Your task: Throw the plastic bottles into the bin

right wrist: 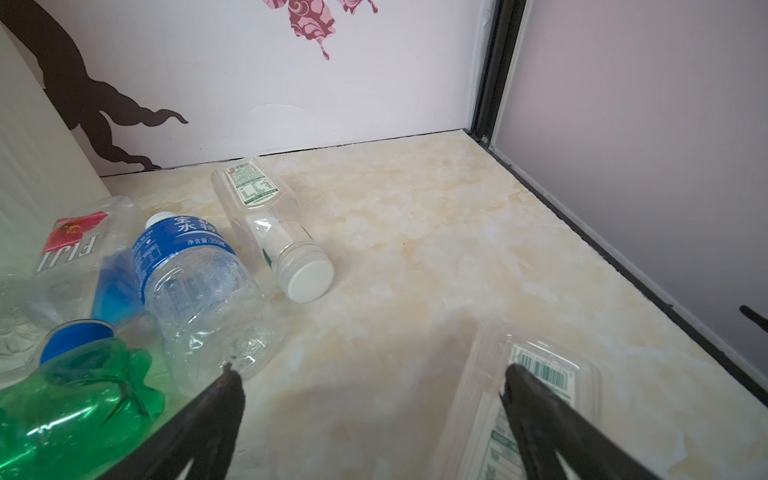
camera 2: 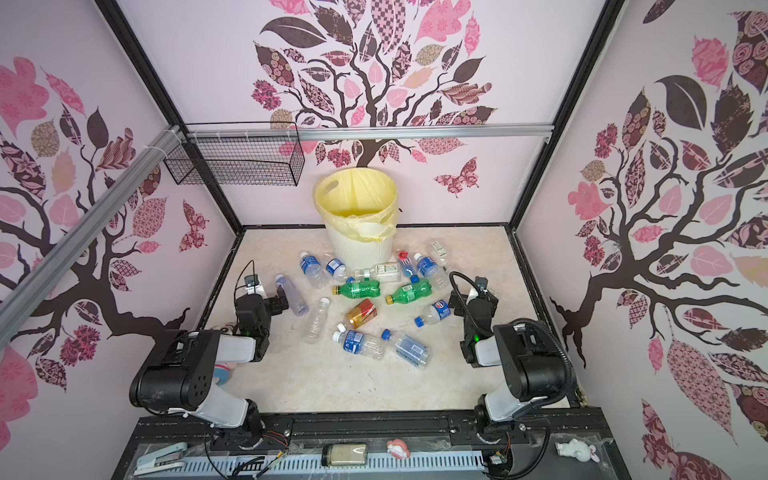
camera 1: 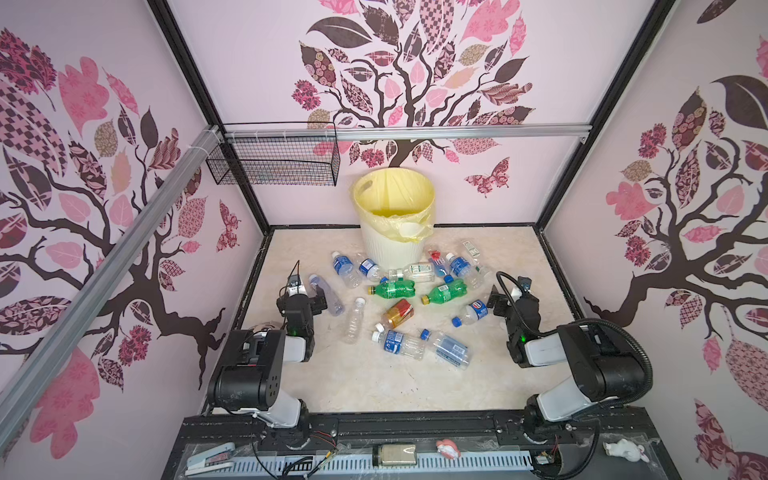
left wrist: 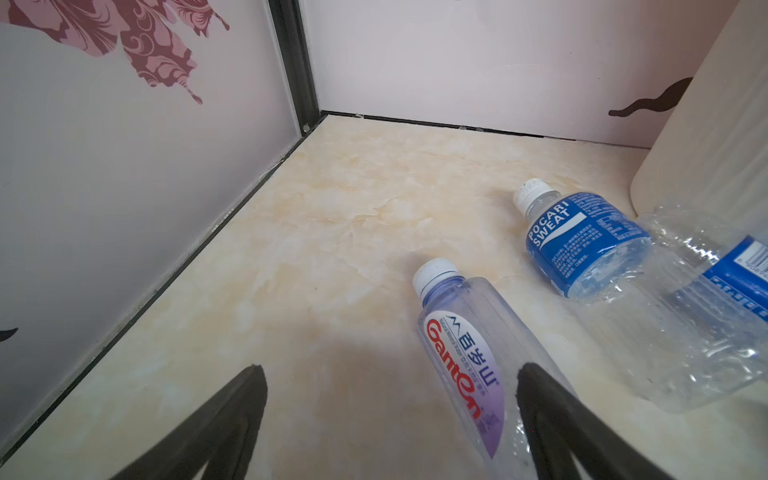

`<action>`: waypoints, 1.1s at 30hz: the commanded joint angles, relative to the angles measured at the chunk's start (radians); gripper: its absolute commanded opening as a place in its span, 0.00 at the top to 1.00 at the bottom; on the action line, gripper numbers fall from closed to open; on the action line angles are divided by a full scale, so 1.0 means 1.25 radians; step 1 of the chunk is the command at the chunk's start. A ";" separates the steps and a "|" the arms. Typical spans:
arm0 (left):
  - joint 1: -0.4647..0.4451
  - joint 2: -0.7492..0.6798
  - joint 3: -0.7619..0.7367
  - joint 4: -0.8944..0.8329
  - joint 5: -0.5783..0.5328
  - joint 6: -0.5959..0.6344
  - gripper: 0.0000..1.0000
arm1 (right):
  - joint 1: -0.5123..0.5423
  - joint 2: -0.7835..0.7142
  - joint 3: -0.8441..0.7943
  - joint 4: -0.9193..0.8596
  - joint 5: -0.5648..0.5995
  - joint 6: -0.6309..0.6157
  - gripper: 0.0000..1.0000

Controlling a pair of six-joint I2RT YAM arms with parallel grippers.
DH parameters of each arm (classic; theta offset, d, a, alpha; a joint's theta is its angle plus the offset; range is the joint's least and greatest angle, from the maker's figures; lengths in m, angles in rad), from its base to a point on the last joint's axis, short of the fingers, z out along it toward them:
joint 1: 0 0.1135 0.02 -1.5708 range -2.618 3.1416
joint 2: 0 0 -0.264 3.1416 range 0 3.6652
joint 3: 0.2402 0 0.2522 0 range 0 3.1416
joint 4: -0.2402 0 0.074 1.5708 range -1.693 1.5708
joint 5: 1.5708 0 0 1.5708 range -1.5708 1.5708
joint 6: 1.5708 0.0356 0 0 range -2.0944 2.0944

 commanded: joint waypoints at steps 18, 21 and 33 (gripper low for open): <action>0.005 0.008 0.015 0.013 -0.005 0.004 0.03 | -0.004 -0.002 0.019 0.010 0.011 0.002 0.00; 0.004 0.008 0.015 0.012 -0.005 0.003 0.03 | -0.003 -0.002 0.020 0.010 0.011 0.001 0.01; 0.009 -0.028 0.042 -0.073 -0.009 -0.008 0.03 | -0.004 -0.056 0.049 -0.084 0.049 0.012 0.01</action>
